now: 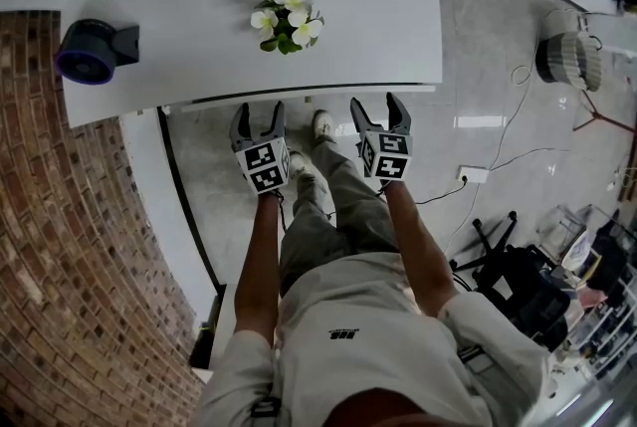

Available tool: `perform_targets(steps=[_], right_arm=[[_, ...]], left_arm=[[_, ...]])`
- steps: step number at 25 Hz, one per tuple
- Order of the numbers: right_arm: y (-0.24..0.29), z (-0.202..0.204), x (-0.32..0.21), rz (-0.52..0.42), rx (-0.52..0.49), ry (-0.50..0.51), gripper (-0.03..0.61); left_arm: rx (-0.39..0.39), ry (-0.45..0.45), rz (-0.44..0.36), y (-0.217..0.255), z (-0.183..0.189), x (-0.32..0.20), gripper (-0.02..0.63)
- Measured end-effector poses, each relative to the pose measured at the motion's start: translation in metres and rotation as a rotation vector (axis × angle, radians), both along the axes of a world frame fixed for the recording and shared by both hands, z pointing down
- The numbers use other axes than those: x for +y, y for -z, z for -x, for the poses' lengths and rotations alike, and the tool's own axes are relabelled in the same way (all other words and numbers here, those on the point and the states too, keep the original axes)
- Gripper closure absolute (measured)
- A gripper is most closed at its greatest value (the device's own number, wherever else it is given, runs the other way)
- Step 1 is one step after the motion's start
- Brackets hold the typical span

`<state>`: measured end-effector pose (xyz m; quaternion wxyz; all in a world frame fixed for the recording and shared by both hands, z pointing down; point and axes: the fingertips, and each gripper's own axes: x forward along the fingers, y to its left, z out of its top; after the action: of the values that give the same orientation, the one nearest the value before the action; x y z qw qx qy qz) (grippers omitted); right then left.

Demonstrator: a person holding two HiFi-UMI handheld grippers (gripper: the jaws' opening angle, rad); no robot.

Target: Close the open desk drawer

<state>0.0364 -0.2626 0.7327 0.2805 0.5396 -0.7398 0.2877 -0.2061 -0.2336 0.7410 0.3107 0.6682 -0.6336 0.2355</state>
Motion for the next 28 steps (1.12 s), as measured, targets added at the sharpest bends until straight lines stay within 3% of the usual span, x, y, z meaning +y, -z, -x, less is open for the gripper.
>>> perform_targets(steps=[28], right_arm=[[-0.001,-0.001,-0.019,-0.062,0.026,0.009,0.262]], left_arm=[[-0.006,-0.084,-0.019,0.003,0.004,-0.018,0.322]])
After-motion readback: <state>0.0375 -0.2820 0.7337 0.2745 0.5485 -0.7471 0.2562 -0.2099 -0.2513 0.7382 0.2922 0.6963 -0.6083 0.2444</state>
